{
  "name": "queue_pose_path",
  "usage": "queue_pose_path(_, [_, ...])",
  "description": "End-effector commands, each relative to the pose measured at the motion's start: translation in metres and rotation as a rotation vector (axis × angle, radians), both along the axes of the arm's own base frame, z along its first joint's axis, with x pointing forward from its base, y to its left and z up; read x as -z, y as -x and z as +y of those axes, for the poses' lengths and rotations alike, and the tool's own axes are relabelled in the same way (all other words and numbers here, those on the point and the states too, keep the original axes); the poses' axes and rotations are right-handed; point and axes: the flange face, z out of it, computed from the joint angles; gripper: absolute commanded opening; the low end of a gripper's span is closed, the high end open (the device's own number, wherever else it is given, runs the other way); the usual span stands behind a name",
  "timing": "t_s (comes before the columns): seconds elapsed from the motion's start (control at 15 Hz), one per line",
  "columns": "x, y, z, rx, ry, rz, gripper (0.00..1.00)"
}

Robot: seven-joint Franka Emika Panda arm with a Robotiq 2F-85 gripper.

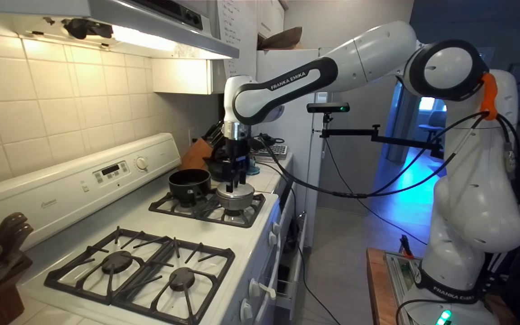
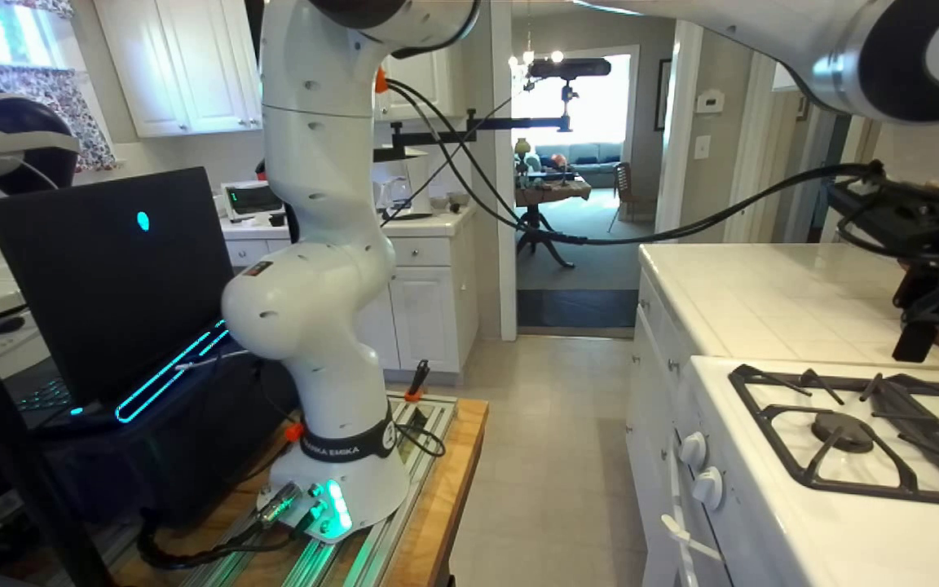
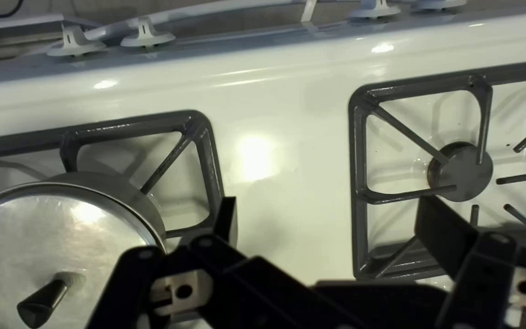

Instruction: Put the silver lid on the silver pot.

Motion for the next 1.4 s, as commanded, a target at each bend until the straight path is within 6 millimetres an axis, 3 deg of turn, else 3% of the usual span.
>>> queue_pose_path(0.0, [-0.005, 0.023, 0.013, -0.052, 0.027, -0.071, 1.0])
queue_pose_path(0.67, [-0.005, 0.041, 0.026, -0.089, 0.024, -0.094, 1.0])
queue_pose_path(1.33, [-0.005, 0.044, 0.027, -0.087, 0.025, -0.097, 1.0])
